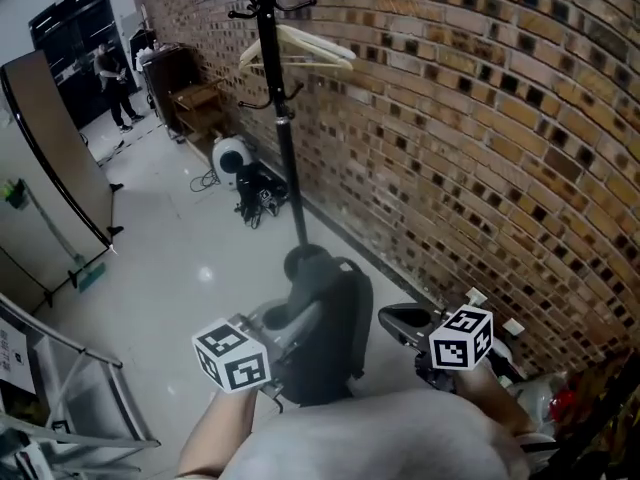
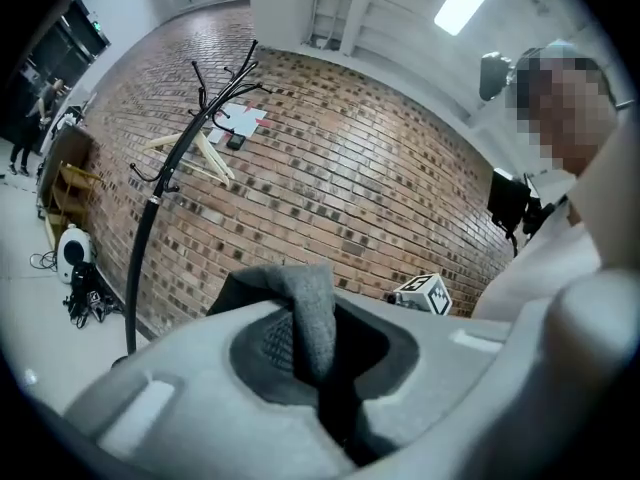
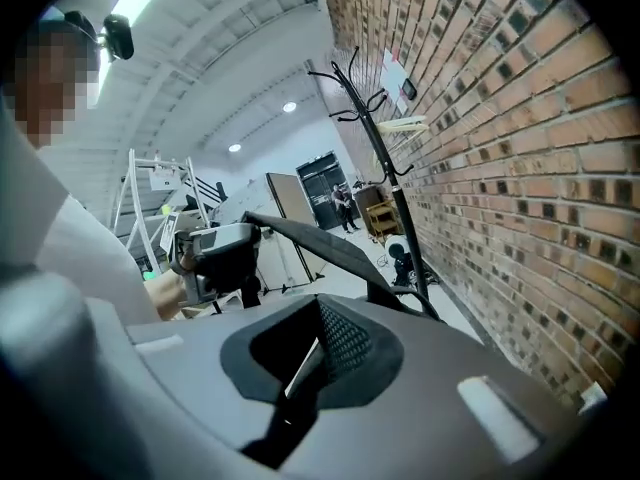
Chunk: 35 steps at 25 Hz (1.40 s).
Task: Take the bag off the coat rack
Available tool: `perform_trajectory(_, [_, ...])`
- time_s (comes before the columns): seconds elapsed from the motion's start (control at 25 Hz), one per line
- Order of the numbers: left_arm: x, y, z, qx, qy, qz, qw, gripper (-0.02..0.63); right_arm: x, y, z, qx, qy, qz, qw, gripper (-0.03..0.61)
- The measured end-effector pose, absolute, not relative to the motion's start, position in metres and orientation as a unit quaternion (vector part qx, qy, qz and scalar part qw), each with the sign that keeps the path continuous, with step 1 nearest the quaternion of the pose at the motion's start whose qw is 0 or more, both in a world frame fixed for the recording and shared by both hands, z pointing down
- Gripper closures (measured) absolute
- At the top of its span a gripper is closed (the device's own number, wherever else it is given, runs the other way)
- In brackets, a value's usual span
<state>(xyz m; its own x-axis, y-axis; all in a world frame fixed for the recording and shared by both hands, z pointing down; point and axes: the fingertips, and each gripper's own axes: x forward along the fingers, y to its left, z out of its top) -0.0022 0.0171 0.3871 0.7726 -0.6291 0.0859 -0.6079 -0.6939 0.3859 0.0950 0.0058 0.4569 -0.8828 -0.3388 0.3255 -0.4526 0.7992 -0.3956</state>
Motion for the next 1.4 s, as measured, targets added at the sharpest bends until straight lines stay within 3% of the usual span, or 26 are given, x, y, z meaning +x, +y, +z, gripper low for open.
perform_trajectory(0.52, [0.038,0.141,0.364,0.925,-0.32,-0.005,0.206,0.592,0.115,0.096,0.411,0.207,-0.945,0.236,0.096,0.58])
perform_trajectory(1.4, [0.021,0.154,0.367,0.932,-0.297,0.014,0.209,0.592,0.087,0.106,0.402,0.215,-0.946,0.218,0.102,0.58])
